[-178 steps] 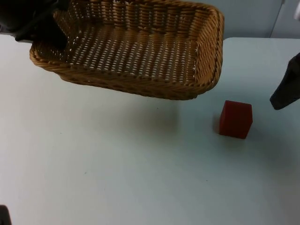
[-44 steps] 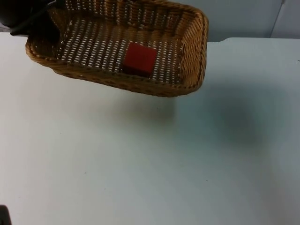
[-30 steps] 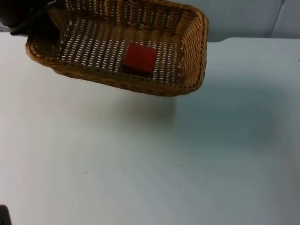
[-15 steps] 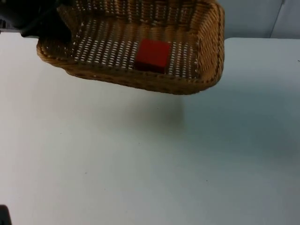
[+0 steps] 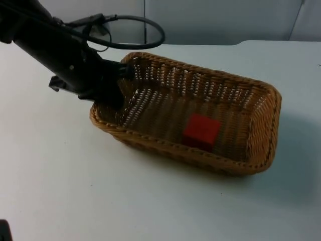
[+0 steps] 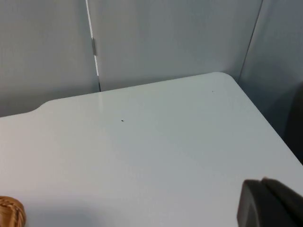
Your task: Pick up the basket with the left hand and place the cube into the basket with the right hand.
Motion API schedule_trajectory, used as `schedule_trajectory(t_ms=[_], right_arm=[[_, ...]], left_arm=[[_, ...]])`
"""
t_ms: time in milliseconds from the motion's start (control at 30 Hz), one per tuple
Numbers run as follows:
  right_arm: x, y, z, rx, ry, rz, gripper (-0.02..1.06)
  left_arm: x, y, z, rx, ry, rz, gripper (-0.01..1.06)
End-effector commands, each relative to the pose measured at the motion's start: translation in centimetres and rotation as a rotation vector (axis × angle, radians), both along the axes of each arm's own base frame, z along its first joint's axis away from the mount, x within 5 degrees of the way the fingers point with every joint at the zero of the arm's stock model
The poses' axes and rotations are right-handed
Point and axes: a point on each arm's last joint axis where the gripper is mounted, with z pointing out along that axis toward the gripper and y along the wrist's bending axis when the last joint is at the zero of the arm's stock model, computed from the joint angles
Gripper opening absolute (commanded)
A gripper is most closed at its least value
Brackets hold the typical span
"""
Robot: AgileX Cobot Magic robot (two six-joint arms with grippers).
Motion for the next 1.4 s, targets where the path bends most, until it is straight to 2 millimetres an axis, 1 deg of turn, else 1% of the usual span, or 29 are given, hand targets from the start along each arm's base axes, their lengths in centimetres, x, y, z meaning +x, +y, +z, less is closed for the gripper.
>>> schedule_trajectory(t_ms=[0,67,133,167,200,233,333,367,433,500,567,600,633,667,700,767,800,833,933,967,1000,1033,1067,1100,1133,1167,1300,1333,1367], right_arm=[[-0.1,0.0,0.1,-0.008,-0.010,0.006,0.00],[0.0,0.1,0.1,-0.011,-0.007,0.014,0.00],[0.0,0.1,0.0,-0.002,-0.007,0.016,0.00],[0.0,0.1,0.0,-0.002,-0.007,0.016,0.00],[0.0,0.1,0.0,0.002,-0.007,0.017,0.00],[0.0,0.1,0.0,0.002,-0.007,0.017,0.00],[0.0,0.2,0.0,0.008,-0.010,0.020,0.00],[0.0,0.2,0.1,0.006,-0.013,0.022,0.00],[0.0,0.2,0.1,0.005,-0.018,0.023,0.00],[0.0,0.2,0.1,0.002,-0.019,0.025,0.00],[0.0,0.2,0.1,-0.016,-0.009,0.032,0.00],[0.0,0.2,0.1,-0.019,-0.008,0.034,0.00],[0.0,0.2,0.1,-0.019,-0.008,0.034,0.00],[0.0,0.2,0.1,-0.019,-0.008,0.034,0.00],[0.0,0.2,0.1,-0.022,-0.009,0.035,0.00],[-0.4,0.2,0.2,-0.043,-0.010,0.043,0.00],[-0.4,0.2,0.2,-0.043,-0.010,0.043,0.00],[-0.8,0.2,0.3,-0.043,-0.016,0.040,0.00],[-3.6,0.4,0.7,-0.021,-0.078,0.031,0.00],[-4.8,0.5,0.9,-0.013,-0.113,0.035,0.00],[-4.8,0.5,0.9,-0.013,-0.113,0.035,0.00],[-6.2,0.7,1.1,-0.011,-0.159,0.037,0.00],[-8.1,1.0,1.2,-0.014,-0.217,0.057,0.00],[-9.2,1.2,1.1,-0.016,-0.239,0.079,0.00],[-9.2,1.2,1.1,-0.016,-0.239,0.079,0.00],[-10.5,1.7,0.9,-0.005,-0.264,0.118,0.00],[-13.8,2.8,-0.9,0.048,-0.215,0.213,0.00],[-13.8,2.8,-0.9,0.048,-0.215,0.213,0.00],[-14.3,3.0,-1.4,0.064,-0.184,0.223,0.00]], left_arm=[[0.4,0.2,-0.2,-0.008,-0.011,0.049,0.00],[0.7,0.6,-0.6,0.007,-0.018,0.065,0.00],[1.0,0.9,-1.0,0.050,-0.055,0.068,0.06],[1.1,1.1,-1.0,0.070,-0.074,0.067,0.13],[1.3,1.3,-1.0,0.092,-0.098,0.068,0.30],[1.3,1.3,-1.0,0.092,-0.098,0.068,0.30],[2.1,1.1,-0.1,0.089,-0.135,0.057,0.73],[2.3,0.8,0.4,0.073,-0.134,0.046,0.79],[2.8,0.5,1.3,0.051,-0.140,0.025,0.78],[3.6,-0.1,3.7,0.029,-0.163,-0.054,0.65],[4.1,-0.3,6.7,0.065,-0.210,-0.067,0.42],[4.1,-0.1,8.6,0.112,-0.258,-0.076,0.26],[4.1,-0.1,8.6,0.112,-0.258,-0.076,0.26],[3.9,-0.1,10.3,0.146,-0.293,-0.084,0.08],[3.3,-0.1,12.4,0.183,-0.345,-0.103,0.00],[1.4,0.3,16.6,0.220,-0.399,-0.118,0.00],[1.4,0.3,16.6,0.220,-0.399,-0.118,0.00],[0.4,0.6,18.5,0.229,-0.420,-0.116,0.00],[-4.5,2.1,24.4,0.224,-0.536,-0.081,0.00],[-6.2,2.7,25.4,0.219,-0.567,-0.068,0.00],[-6.2,2.7,25.4,0.219,-0.567,-0.068,0.00],[-8.2,3.3,26.6,0.206,-0.613,-0.046,0.00],[-11.4,4.1,28.2,0.185,-0.675,-0.024,0.00],[-13.2,4.5,28.2,0.175,-0.685,-0.015,0.00],[-13.2,4.5,28.2,0.175,-0.685,-0.015,0.00],[-15.2,5.0,28.3,0.156,-0.702,0.003,0.00],[-22.1,6.6,27.5,0.106,-0.734,0.029,0.00],[-22.1,6.6,27.5,0.106,-0.734,0.029,0.00],[-23.7,7.1,27.1,0.099,-0.740,0.036,0.00]])
